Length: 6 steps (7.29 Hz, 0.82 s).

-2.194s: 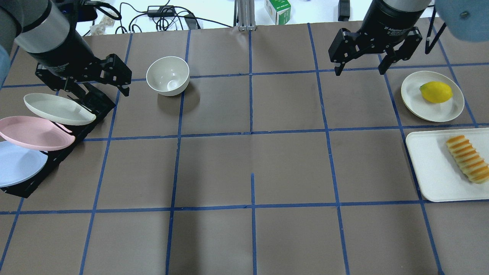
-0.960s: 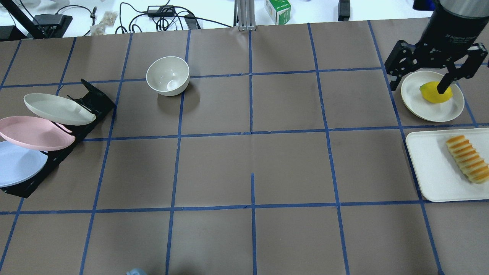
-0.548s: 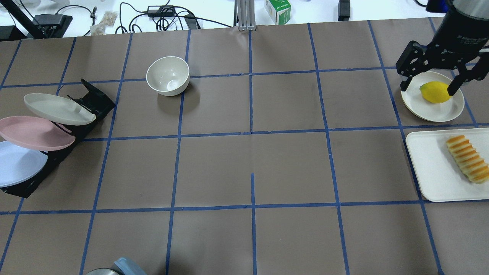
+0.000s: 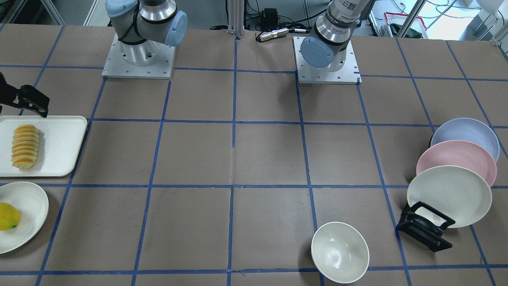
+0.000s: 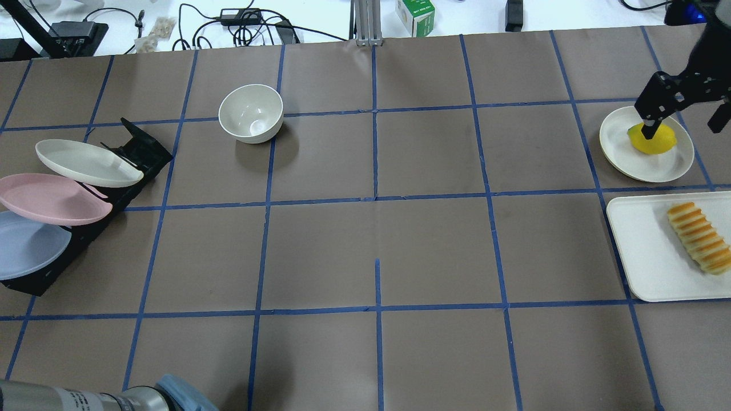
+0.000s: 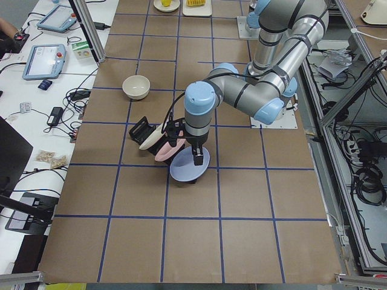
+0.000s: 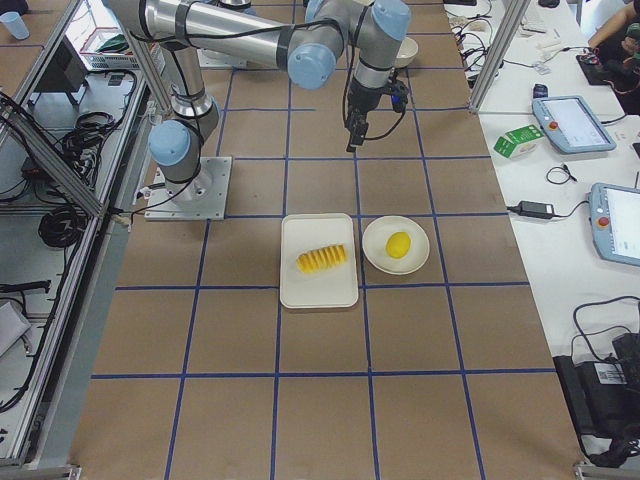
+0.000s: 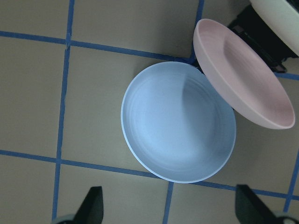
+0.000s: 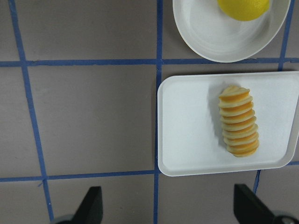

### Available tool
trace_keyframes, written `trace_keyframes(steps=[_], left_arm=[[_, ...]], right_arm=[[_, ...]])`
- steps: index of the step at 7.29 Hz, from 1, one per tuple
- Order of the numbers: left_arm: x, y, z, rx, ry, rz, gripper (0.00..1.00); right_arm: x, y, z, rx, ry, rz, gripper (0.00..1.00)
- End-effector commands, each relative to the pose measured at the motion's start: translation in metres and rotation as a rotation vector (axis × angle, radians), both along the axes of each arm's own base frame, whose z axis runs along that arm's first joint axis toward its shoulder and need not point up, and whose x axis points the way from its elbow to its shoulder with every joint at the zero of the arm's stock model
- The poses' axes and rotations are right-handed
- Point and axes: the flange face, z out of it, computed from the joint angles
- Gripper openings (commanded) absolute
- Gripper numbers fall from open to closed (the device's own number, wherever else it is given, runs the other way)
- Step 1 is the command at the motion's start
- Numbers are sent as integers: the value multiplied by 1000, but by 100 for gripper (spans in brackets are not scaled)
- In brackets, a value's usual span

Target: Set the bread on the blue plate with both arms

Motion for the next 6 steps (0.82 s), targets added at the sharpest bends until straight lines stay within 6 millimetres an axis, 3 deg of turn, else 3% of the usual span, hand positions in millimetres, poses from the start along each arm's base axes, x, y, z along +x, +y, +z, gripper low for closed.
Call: trace_keyframes(steps=[1,2,4,5,6], left_arm=[[41,2,-52,-36,71,-22,100],[50,2,-79,-20,112,-14,100],[60,-6,-117,-1,160,-4,100],[60,-10,-135,-26,207,7,100],[60,-11,-152,-17,235,11,100]], right_arm=[[-24,11,-40,31,7,-14,100],[-41,15,-46,30,7,-40,100],[-51,17,-68,96,-30,1,100],[-66,22,-73,101,-35,-19,100],[-73,18,-78,92,-51,67,100]])
